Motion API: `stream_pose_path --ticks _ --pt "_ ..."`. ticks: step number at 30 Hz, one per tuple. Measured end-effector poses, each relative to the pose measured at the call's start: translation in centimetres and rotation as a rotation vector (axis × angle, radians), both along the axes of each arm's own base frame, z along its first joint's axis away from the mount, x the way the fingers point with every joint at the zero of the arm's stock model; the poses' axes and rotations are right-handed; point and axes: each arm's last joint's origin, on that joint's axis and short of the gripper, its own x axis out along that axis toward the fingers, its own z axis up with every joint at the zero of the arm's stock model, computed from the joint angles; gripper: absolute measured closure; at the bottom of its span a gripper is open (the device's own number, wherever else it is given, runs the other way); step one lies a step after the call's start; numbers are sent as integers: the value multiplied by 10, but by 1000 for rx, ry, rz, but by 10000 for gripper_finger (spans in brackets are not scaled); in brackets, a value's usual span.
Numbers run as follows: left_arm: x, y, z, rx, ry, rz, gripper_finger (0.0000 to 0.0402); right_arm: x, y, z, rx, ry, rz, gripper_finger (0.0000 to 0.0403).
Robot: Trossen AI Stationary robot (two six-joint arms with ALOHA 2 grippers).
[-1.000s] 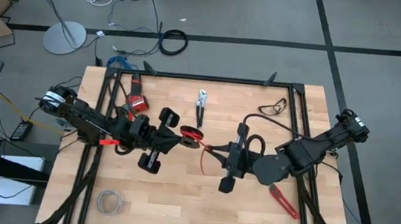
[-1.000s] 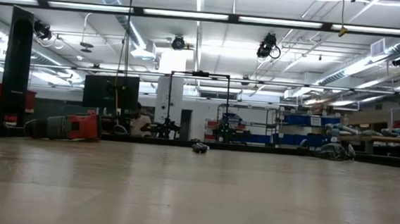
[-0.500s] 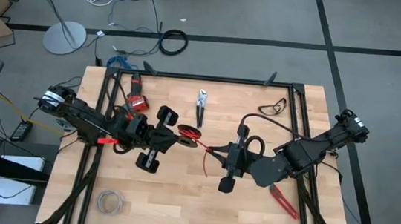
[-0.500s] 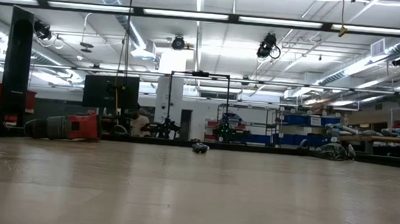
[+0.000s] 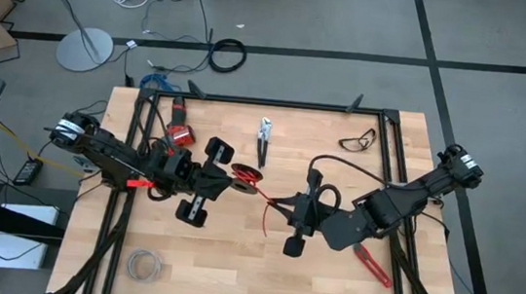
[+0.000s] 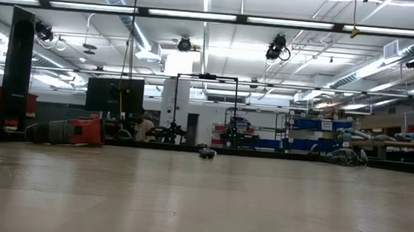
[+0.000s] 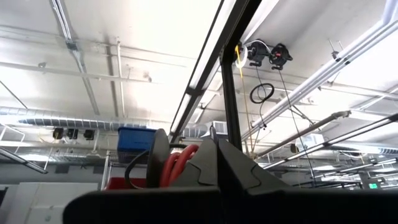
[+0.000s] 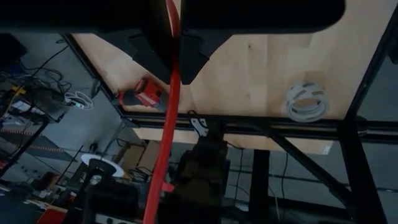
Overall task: Coil cords
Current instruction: Coil the red wire onto the black spool
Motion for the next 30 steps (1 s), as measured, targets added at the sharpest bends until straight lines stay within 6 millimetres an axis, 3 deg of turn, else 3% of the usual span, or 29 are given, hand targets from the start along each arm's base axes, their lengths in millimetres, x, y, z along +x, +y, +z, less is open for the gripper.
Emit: stream_pose_path --ticks 10,30 --pt "0 0 0 -3 0 2 401 3 -1 -8 -12 -6 2 388" --pt "0 0 1 -6 -2 4 401 2 14 14 -208 -138 62 321"
